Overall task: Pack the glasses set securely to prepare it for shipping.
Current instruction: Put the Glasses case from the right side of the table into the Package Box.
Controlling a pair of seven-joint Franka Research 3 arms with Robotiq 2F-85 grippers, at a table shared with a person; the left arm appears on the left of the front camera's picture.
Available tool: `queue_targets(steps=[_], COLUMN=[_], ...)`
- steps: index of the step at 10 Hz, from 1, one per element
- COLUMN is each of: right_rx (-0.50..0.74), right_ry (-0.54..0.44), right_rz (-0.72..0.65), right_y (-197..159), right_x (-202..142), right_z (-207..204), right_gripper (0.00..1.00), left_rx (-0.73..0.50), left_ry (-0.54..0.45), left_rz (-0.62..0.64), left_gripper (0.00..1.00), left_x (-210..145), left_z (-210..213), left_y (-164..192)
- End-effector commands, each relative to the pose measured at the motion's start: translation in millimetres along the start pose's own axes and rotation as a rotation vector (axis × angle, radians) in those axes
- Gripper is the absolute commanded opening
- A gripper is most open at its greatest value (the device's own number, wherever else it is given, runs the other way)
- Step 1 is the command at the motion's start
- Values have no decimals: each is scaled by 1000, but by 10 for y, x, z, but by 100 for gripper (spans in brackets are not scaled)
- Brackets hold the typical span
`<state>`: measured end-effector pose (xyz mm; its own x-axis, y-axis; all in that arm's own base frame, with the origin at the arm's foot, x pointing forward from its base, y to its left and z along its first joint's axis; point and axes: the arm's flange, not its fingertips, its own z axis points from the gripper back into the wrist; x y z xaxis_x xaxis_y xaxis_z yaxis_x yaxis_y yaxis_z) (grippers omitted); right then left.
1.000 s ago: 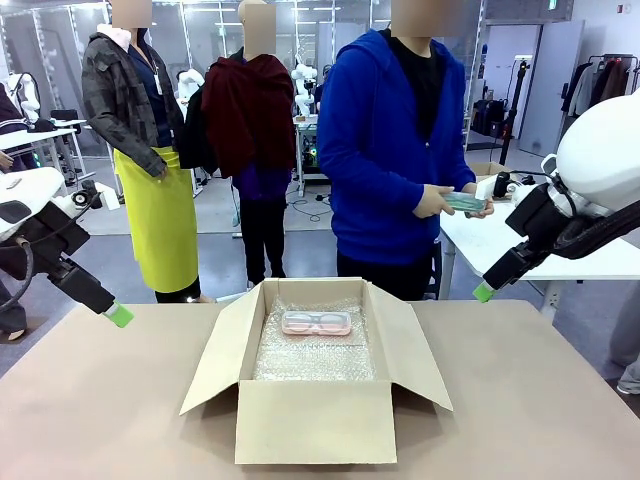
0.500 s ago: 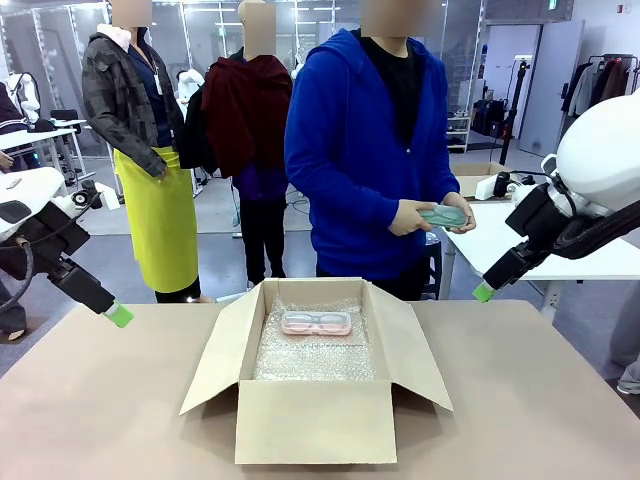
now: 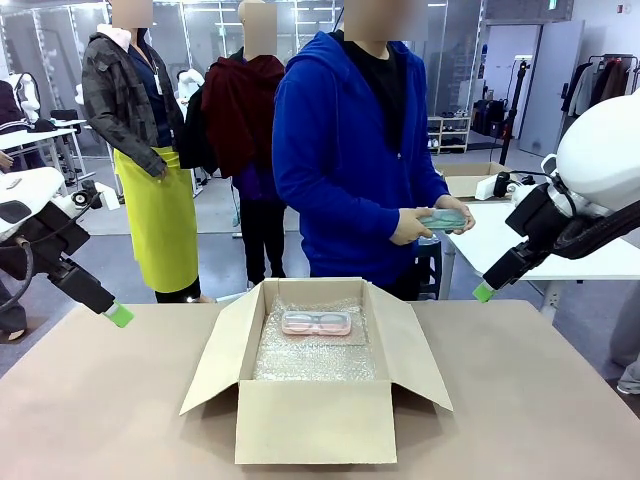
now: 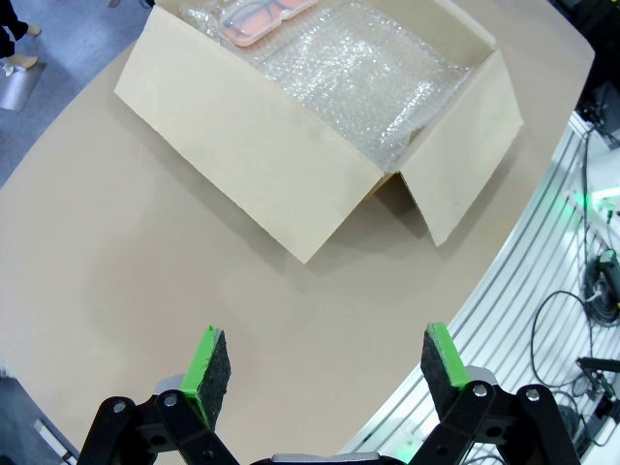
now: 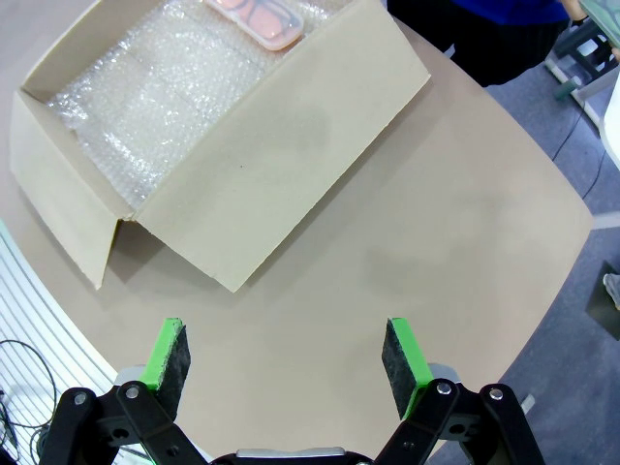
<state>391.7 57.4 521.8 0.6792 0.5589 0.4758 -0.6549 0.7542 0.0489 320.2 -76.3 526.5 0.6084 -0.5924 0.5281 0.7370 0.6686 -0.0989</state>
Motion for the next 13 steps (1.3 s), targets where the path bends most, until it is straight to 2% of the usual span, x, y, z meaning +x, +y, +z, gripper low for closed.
queue_targets(steps=[1, 13], right_rx=[-10, -10], right_ry=[-3, -3], right_rz=[-2, -2], right_y=[1, 1], right_x=[9, 9], right_z=[7, 7], right_gripper=[100, 100], left_rx=[-18, -18], left_ry=[-18, -18], left_rz=[-12, -12], left_gripper=[100, 100], left_x=[-6, -6], left_z=[3, 3], left_y=[13, 13])
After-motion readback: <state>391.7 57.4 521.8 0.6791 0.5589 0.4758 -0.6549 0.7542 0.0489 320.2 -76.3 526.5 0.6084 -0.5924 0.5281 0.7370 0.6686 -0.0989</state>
